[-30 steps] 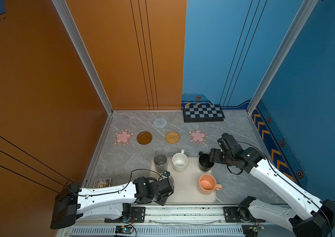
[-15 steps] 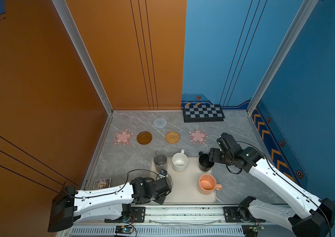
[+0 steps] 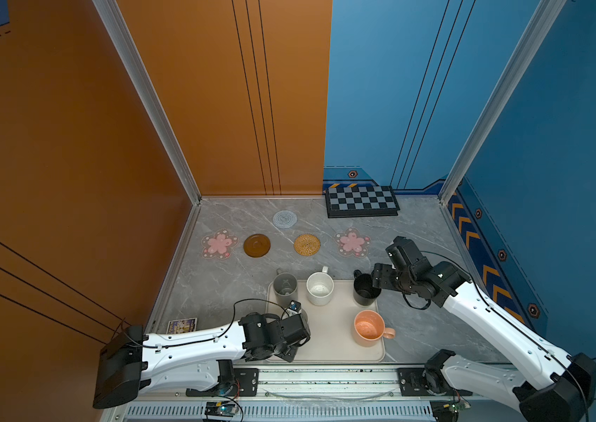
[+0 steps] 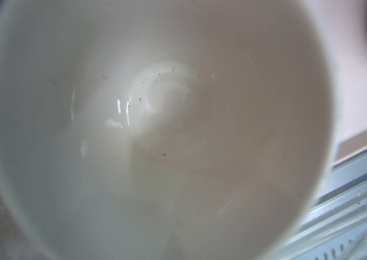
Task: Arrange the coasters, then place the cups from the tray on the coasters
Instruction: 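Close the left gripper on the lavender mug and lift it, then carry the lavender mug with the left gripper toward the coasters, then move the held lavender mug over the blue knitted coaster while right gripper shifts forward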
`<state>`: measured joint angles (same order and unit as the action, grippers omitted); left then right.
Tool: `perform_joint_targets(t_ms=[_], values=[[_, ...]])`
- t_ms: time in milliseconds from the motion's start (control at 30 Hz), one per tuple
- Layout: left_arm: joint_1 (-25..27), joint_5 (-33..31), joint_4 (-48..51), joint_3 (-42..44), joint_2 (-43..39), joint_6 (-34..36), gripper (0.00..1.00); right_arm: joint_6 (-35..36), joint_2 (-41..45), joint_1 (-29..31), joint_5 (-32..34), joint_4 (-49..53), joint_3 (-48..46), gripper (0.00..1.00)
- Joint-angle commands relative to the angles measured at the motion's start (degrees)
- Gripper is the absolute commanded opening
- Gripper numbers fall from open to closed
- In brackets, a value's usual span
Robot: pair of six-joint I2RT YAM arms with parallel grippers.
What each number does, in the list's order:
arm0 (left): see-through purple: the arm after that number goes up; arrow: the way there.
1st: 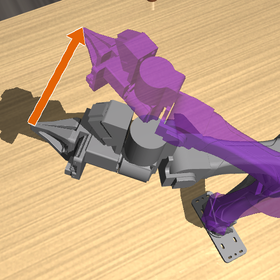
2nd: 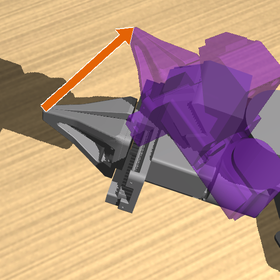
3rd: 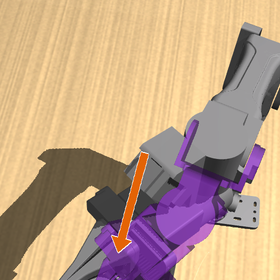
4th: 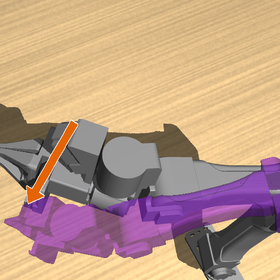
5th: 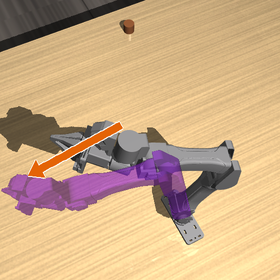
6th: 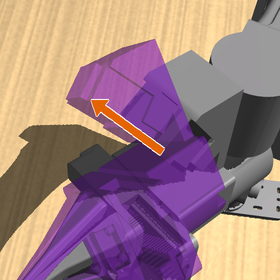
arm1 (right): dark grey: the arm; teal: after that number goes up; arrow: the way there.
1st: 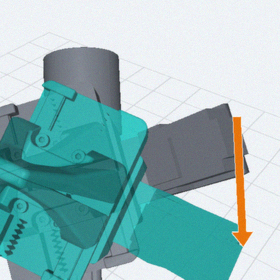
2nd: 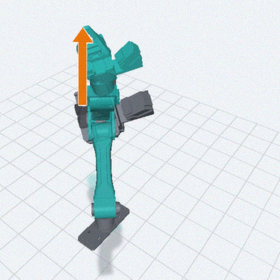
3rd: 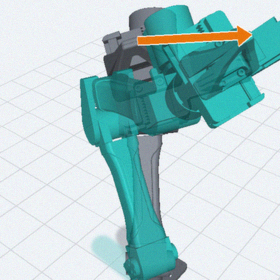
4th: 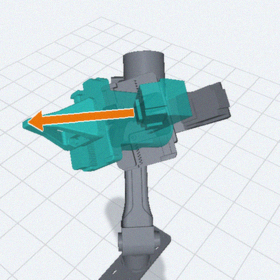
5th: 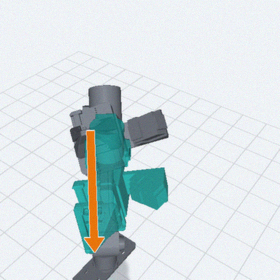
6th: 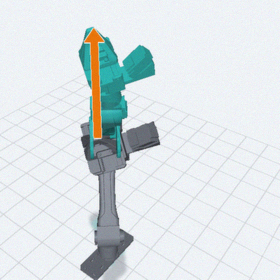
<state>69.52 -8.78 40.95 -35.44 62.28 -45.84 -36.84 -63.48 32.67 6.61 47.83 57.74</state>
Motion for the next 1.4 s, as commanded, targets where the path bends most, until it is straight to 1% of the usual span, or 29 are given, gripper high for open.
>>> perform_joint_targets(t_ms=[0,133,367,567,600,700,967,1100,1267,1367], values=[[-0.55,-0.13,1.49,-3.75,0.89,2.8,0.0,1.51,0.64,-0.78,0.35,-0.56,-0.56,0.82],[-0.09,0.71,5.41,-8.68,2.09,4.87,0.0,2.01,0.64,-1.5,-0.17,-0.88,-0.95,0.82],[0.96,0.27,11.99,-18.17,3.02,8.39,0.0,2.66,0.24,-2.77,-1.55,-1.59,-1.04,0.82],[0.15,0.81,14.53,-23.19,3.78,12.11,0.0,3.53,0.54,-3.66,-2.15,-2.56,-0.94,0.82],[-0.07,0.4,15.53,-25.76,4.11,12.34,0.0,3.61,0.77,-3.81,-2.05,-3.01,-1.03,0.82],[-1.05,0.1,18.04,-29.27,5.18,13.62,0.0,3.66,1.47,-4.08,-2.26,-4.19,-1.39,0.82],[-6.03,-0.21,21.45,-38.49,8.63,15.28,0.0,4.35,5.66,-4.43,-5.02,-4.59,-2.58,0.82],[-10.44,-0.13,24.96,-44.14,11.49,17.6,0.0,4.75,7.4,-4.98,-4.92,-4.3,-3.42,0.82],[-17.15,3.49,25.97,-49.52,14.71,21.12,0.0,5.46,8.19,-5.66,-4.89,-1.99,-2.19,0.83],[-22.03,5.0,26.03,-52.89,16.91,23.85,0.0,6.06,8.64,-6.44,-4.56,-1.72,-1.95,0.83]])
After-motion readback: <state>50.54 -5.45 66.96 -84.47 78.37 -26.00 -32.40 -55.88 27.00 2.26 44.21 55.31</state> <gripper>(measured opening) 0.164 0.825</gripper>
